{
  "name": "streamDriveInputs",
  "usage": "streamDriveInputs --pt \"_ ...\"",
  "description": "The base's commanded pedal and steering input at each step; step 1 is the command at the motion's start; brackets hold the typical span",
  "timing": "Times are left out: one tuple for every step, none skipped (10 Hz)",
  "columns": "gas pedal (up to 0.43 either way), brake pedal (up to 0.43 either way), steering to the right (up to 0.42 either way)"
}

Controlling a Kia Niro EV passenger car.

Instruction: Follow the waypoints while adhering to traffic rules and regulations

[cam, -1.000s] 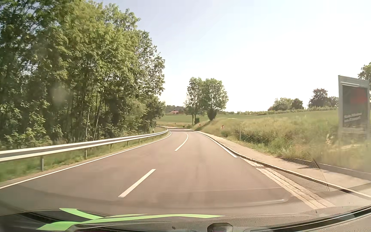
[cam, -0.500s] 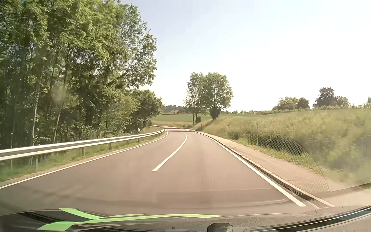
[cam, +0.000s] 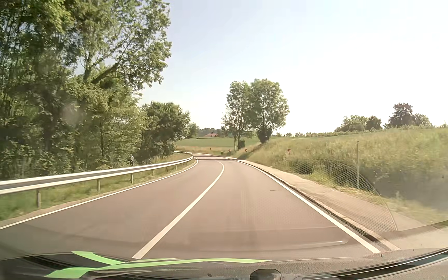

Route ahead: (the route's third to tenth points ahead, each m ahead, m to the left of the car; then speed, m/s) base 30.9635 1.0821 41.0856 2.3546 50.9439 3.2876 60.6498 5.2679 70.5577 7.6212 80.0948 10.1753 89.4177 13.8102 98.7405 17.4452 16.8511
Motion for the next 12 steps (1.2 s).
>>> streamDriveInputs --pt "0.079 0.0 -0.004" --pt "0.098 0.0 -0.004" --pt "0.11 0.0 -0.004" --pt "0.11 0.0 -0.004" --pt "0.118 0.0 -0.004" --pt "0.118 0.0 -0.004" --pt "0.118 0.0 -0.004" --pt "0.087 0.0 -0.004" --pt "0.047 0.0 -0.004" --pt "0.047 0.0 -0.004" --pt "0.047 0.0 -0.005" --pt "0.047 0.0 -0.006"
